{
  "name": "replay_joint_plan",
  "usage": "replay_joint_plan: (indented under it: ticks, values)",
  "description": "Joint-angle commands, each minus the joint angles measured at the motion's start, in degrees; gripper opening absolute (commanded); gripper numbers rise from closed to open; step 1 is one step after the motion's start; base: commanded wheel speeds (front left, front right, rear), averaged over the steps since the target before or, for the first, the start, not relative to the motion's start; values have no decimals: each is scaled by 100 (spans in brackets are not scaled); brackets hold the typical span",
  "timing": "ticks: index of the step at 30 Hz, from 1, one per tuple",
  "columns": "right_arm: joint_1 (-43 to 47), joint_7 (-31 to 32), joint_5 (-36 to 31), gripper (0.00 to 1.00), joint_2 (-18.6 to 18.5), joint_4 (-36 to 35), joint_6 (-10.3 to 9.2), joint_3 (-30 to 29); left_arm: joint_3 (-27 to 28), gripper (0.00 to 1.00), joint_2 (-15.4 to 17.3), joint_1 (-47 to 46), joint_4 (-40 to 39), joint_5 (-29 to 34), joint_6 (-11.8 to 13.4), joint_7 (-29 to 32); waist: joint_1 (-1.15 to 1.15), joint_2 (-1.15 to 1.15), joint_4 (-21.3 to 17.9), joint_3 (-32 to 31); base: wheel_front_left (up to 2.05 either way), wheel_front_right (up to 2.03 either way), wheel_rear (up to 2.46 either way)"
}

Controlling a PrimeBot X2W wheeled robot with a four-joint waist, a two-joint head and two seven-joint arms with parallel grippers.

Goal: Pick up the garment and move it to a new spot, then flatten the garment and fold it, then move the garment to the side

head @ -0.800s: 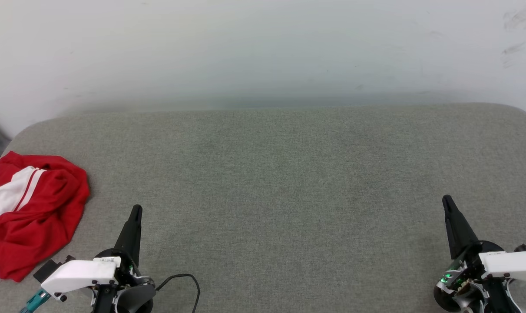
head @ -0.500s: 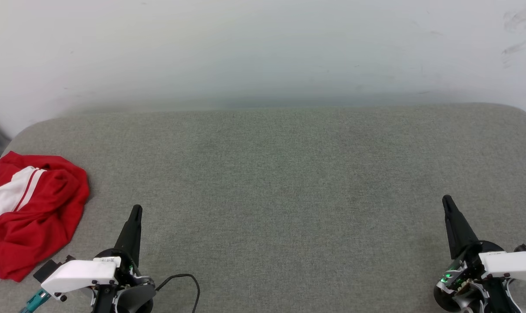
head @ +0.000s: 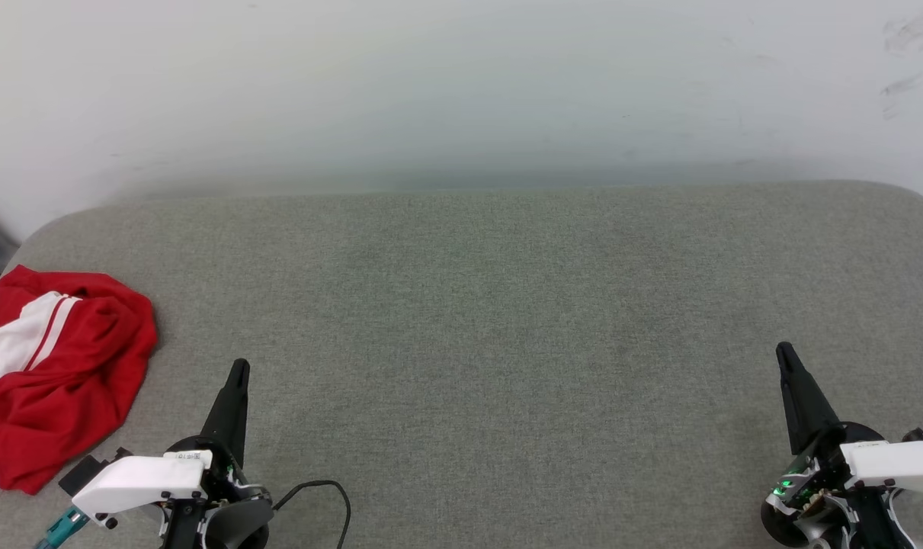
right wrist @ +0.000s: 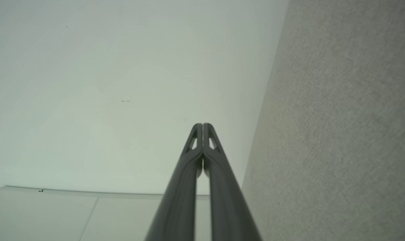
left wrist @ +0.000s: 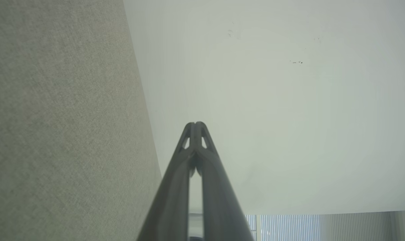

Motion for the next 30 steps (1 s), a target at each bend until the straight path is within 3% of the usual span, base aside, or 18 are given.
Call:
replay_joint_plan:
  ticks: [1, 7, 8, 19, 24, 30]
  values:
    - [-65, 7, 23, 0, 8, 3, 0, 7, 14, 0, 5, -37, -5, 2, -20, 12, 0, 0, 0, 0, 0, 0, 0]
    - [-65, 7, 23, 0, 8, 3, 0, 7, 13, 0, 5, -37, -5, 2, -20, 11, 0, 0, 0, 0, 0, 0, 0]
    - [9, -2, -2, 100, 0, 14, 0, 0, 0, 100, -2, 5, 14, 0, 1, -3, 0, 0, 0, 0, 0, 0, 0]
    - [140, -261, -360, 100, 3, 42, 0, 3, 9, 100, -11, 134, -48, 281, 0, -262, 0, 0, 0, 10, 0, 0, 0]
    - [169, -397, -911, 100, 3, -131, 0, -42, 113, 100, -9, 115, -166, 817, 50, -399, 0, 0, 2, 22, 0, 0, 0]
    - [204, -551, -1672, 100, 3, -397, 0, -74, 42, 100, -7, 128, -464, 1636, 281, -553, 0, 0, 7, 37, 0, 0, 0]
